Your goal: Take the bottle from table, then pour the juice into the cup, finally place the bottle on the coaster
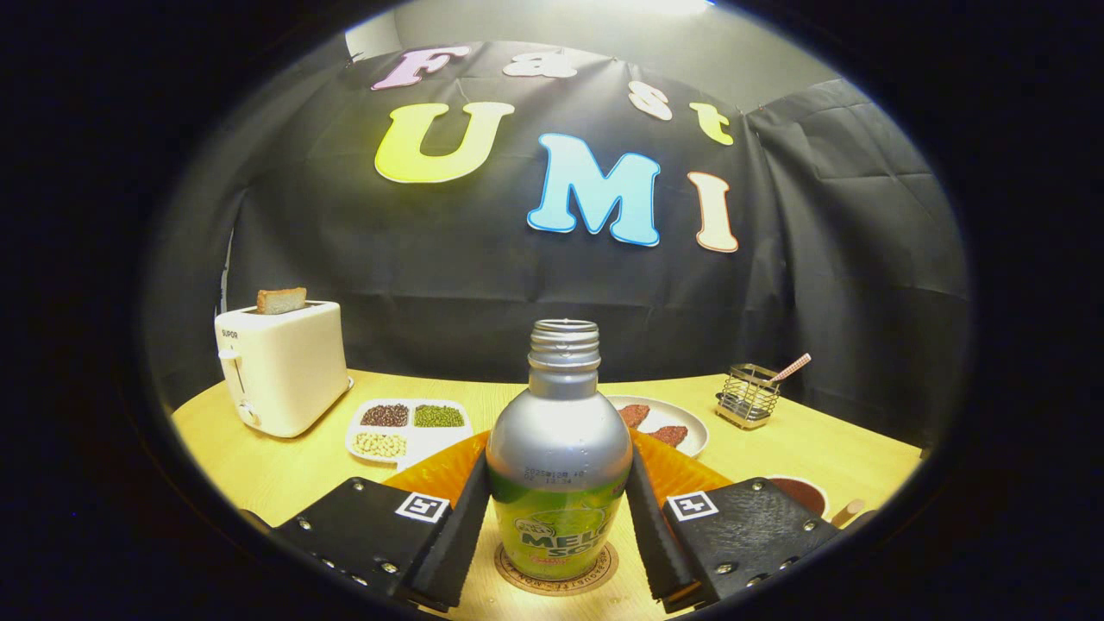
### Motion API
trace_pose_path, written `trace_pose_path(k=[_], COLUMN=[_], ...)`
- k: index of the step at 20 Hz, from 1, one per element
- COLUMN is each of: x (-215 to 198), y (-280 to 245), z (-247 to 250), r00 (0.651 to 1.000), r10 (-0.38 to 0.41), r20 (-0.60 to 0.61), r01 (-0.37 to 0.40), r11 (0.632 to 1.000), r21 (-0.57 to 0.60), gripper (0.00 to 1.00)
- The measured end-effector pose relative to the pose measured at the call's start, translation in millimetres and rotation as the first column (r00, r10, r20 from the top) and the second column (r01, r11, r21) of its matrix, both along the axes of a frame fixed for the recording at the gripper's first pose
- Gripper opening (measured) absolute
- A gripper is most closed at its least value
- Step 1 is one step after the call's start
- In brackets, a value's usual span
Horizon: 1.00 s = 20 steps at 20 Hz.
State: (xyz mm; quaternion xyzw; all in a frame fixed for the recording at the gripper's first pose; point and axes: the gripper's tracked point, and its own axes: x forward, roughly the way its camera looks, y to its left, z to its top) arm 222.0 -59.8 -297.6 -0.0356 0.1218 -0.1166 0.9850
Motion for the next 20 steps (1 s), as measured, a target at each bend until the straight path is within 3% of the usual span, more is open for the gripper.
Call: trace_pose_path(k=[6, 10, 12, 15, 20], x=[-0.7, -9.8, -18.0, -42.6, -80.3], y=[-2.1, -0.2, 7.2, 9.0, 16.5], z=[-2.1, -8.6, 20.4, 87.8, 194.9], r00=[0.999, 1.0, 0.998, 0.993, 0.977], r10=[-0.001, 0.023, 0.06, 0.094, 0.14], r20=[0.047, -0.017, 0.004, 0.076, 0.16], r01=[0.001, -0.023, -0.059, -0.086, -0.136], r11=[1.0, 1.0, 0.997, 0.991, 0.99], r21=[0.001, -0.02, -0.058, -0.107, -0.032], gripper=[0.77, 0.9, 0.97, 0.97, 0.97])
